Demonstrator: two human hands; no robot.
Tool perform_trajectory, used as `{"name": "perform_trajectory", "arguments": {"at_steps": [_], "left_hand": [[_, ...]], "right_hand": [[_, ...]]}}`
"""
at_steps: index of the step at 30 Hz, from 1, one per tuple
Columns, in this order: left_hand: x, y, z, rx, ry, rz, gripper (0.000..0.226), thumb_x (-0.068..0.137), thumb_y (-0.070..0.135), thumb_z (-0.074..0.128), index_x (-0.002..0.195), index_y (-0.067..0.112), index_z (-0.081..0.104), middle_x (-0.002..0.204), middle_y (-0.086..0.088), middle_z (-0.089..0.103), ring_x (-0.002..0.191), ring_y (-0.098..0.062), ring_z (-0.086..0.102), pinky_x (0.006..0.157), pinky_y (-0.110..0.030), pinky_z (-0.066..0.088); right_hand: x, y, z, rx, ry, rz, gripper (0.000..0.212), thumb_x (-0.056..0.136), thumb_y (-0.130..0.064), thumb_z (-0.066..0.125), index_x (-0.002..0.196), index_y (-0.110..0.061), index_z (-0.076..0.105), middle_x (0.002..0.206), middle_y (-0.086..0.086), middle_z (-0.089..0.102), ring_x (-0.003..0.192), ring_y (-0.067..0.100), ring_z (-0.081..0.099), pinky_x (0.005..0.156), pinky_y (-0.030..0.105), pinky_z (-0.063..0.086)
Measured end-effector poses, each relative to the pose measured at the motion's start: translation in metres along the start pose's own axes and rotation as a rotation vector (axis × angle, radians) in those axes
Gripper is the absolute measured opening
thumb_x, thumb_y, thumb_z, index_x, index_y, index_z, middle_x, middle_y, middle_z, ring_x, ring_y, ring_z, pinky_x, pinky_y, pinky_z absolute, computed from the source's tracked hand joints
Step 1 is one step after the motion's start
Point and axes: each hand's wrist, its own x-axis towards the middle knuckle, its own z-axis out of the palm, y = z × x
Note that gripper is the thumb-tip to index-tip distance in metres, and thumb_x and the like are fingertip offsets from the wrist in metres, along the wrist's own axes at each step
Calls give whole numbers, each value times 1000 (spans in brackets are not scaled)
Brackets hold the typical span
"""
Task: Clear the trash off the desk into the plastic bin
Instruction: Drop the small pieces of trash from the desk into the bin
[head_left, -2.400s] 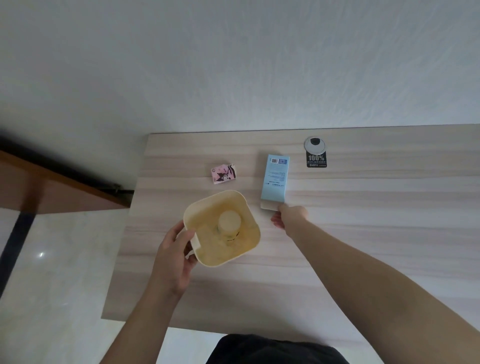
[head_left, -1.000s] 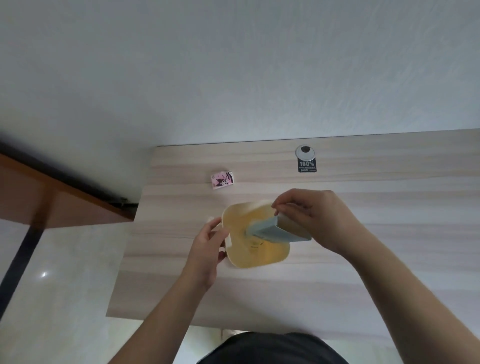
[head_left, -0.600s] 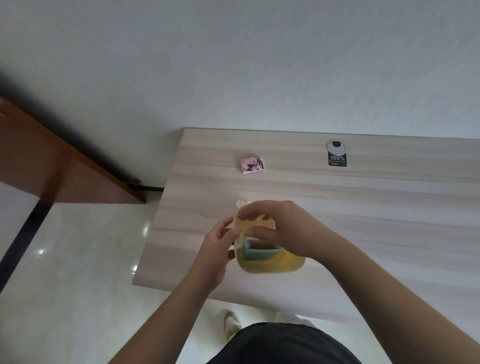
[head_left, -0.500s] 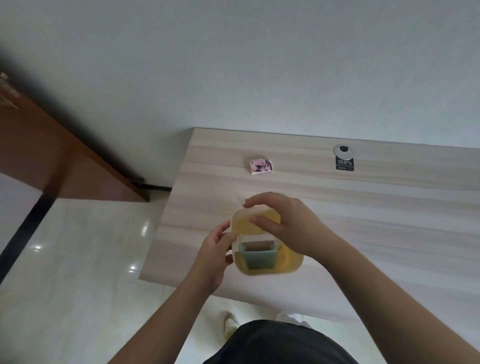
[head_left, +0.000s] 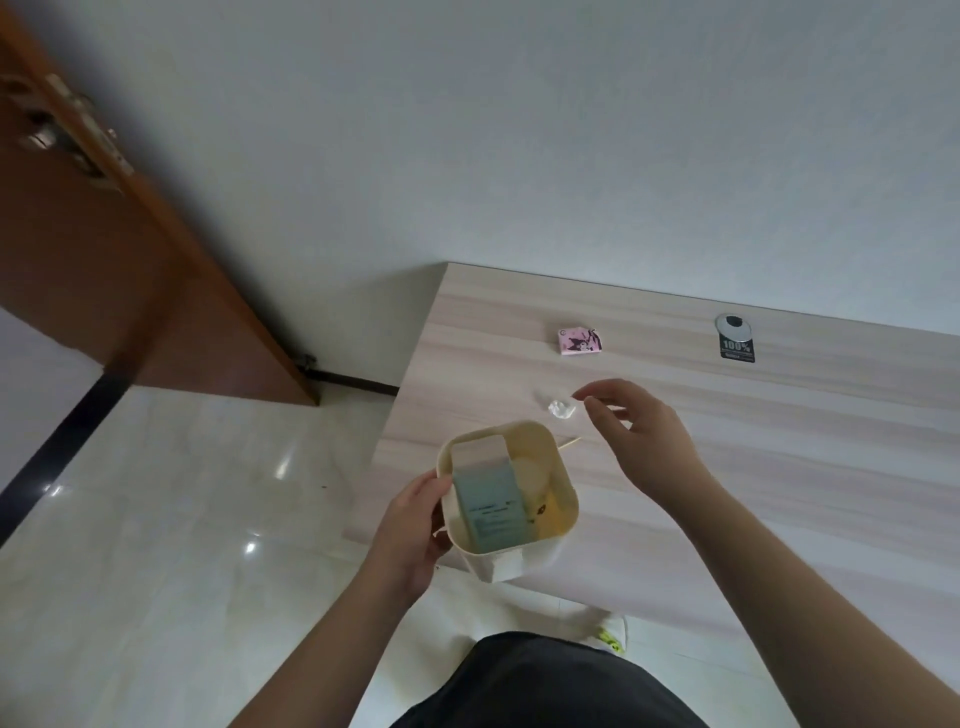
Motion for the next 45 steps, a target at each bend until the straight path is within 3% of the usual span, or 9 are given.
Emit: {"name": "perform_trajectory", "arguments": {"at_steps": [5, 13, 18, 29, 32, 37, 39, 41, 45], "left_hand": [[1, 6, -32, 15, 15, 26, 30, 96, 18, 52, 119, 6, 66, 117, -32, 62, 99, -40, 62, 75, -47, 49], [7, 14, -45, -17, 73, 26, 30, 96, 17, 53, 121, 6, 66, 120, -31, 62, 116, -50, 57, 79, -49, 50], [15, 19, -33, -41, 101, 37, 31, 95, 17, 53, 122, 5, 65, 116, -29, 64, 100, -39, 64, 71, -41, 53], [27, 25, -10, -1, 170, 70, 33, 83, 25, 63, 114, 19, 72, 97, -9, 73, 79, -19, 71, 57, -31, 54], [26, 25, -6, 5, 197, 69, 26, 90, 19, 59, 112, 23, 74, 97, -7, 75, 80, -19, 72, 58, -32, 55], [21, 27, -4, 13, 249, 41, 35, 79, 28, 63, 112, 21, 73, 98, -8, 75, 83, -22, 71, 60, -34, 55], [22, 26, -4, 14, 262, 33, 34, 80, 27, 63, 112, 21, 73, 98, -10, 74, 84, -23, 71, 61, -36, 56], [26, 23, -2, 5, 269, 26, 27, 88, 20, 61, 113, 20, 73, 99, -11, 74, 85, -24, 70, 63, -37, 56], [33, 23, 12, 15, 261, 33, 26, 93, 16, 59, 117, 19, 70, 98, -9, 75, 82, -21, 73, 61, -33, 56]], "right_hand": [[-1, 37, 22, -100, -1, 93, 14, 92, -21, 58, 98, -32, 67, 107, -12, 60, 98, 8, 62, 83, 25, 46], [5, 94, 39, -399, -190, 192, 30, 91, -25, 61, 120, -20, 65, 118, 1, 61, 96, 16, 61, 79, 23, 39], [23, 110, 52, -477, -328, 186, 37, 91, -21, 58, 128, -18, 59, 124, 6, 59, 110, 24, 57, 96, 33, 45], [65, 134, 97, -682, -585, 44, 42, 92, -25, 54, 134, -25, 51, 135, 1, 50, 123, 25, 47, 102, 38, 36], [61, 146, 103, -885, -530, -76, 32, 90, -18, 57, 122, -18, 59, 122, 4, 56, 113, 25, 53, 95, 36, 42], [52, 158, 93, -1009, -364, -269, 32, 40, -4, 86, 64, -10, 65, 57, 6, 60, 48, 25, 59, 46, 28, 49], [53, 162, 90, -1022, -431, -246, 22, 62, -4, 76, 81, -7, 65, 69, 9, 65, 59, 26, 65, 56, 32, 51], [53, 165, 89, -1070, -554, -182, 23, 87, -3, 46, 108, -6, 55, 99, 11, 66, 87, 29, 66, 76, 36, 47], [46, 166, 84, -1013, -638, -2, 30, 91, -2, 39, 117, -8, 52, 107, 8, 67, 94, 30, 67, 75, 35, 47]]}}
